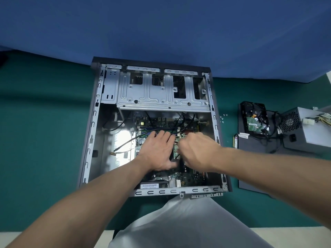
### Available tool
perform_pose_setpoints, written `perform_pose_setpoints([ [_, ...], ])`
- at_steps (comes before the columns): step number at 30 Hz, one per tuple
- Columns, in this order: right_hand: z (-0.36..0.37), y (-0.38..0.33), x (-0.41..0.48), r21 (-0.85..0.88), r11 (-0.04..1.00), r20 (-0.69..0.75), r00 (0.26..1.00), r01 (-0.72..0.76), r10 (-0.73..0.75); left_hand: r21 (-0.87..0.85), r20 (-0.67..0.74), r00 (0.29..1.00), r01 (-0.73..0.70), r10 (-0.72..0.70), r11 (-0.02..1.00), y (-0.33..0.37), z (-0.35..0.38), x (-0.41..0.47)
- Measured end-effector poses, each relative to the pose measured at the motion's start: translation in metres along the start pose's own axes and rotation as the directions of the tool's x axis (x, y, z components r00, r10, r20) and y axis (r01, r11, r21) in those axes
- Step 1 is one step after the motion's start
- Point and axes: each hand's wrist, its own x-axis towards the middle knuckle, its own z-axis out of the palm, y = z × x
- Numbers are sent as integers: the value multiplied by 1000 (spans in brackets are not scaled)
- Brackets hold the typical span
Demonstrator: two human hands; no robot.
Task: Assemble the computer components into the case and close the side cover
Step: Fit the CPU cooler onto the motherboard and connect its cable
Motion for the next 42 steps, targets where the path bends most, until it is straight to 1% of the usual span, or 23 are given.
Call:
perform_pose_setpoints([
  [1, 2, 3, 2, 48, 997, -2, 998, -63, 63, 3, -1, 1000, -5, 5, 1000, 0, 0, -1],
  [3, 3, 8, 4, 134, 976, 46, 985, -170, 165, 15, 0, 1000, -22, 22, 1000, 0, -1, -1],
  [5, 2, 9, 3, 148, 969, 57, 980, -197, 190, 26, 29, 999, -36, 35, 999, 1, -4, 0],
  [8, -5, 19, 2, 129, 967, -11, 974, -221, 225, 2, 144, 990, 3, -3, 1000, 2, -10, 1],
  [11, -14, 38, 3, 172, 950, -90, 957, -260, 277, -1, 255, 960, 116, -112, 993, 7, -17, -1],
  [13, -18, 51, 6, 240, 933, -125, 945, -268, 304, -13, 326, 919, 241, -224, 970, 14, -20, -2],
  [15, -19, 60, 12, 305, 921, -157, 941, -242, 300, -61, 377, 865, 381, -332, 923, 25, -27, -4],
  [17, -19, 62, 17, 354, 917, -187, 948, -181, 259, -150, 401, 812, 515, -425, 844, 37, -36, -8],
  [19, -20, 60, 24, 349, 932, -229, 955, -98, 186, -227, 389, 750, 641, -535, 733, 49, -44, -13],
  [21, -21, 57, 31, 355, 935, -275, 954, -13, 117, -221, 401, 649, 753, -646, 620, 57, -52, -18],
  [23, -23, 54, 38, 354, 932, -301, 953, 79, 34, -239, 476, 538, 840, -696, 486, 59, -57, -21],
  [24, -23, 52, 41, 338, 933, -306, 952, 127, -19, -273, 508, 507, 862, -697, 428, 57, -59, -23],
  [25, -24, 50, 45, 315, 933, -307, 949, 174, -73, -303, 521, 496, 868, -695, 393, 55, -60, -23],
  [27, -24, 44, 53, 274, 930, -313, 937, 246, -156, -319, 517, 499, 866, -696, 385, 53, -60, -23],
  [30, -22, 36, 63, 233, 922, -332, 916, 310, -225, -277, 554, 510, 858, -658, 432, 53, -57, -23],
  [33, -18, 28, 72, 176, 915, -332, 897, 362, -291, -203, 613, 504, 845, -609, 494, 54, -54, -22],
  [35, -16, 24, 76, 141, 913, -328, 888, 384, -323, -177, 620, 499, 841, -605, 512, 54, -50, -20],
  [38, -13, 20, 82, 75, 911, -305, 879, 406, -366, -192, 623, 478, 861, -620, 471, 57, -45, -17],
  [40, -13, 19, 86, 58, 910, -281, 881, 411, -380, -200, 636, 452, 879, -625, 432, 59, -44, -17],
  [42, -12, 18, 89, 49, 908, -267, 881, 416, -389, -183, 645, 430, 890, -632, 418, 60, -44, -16],
])
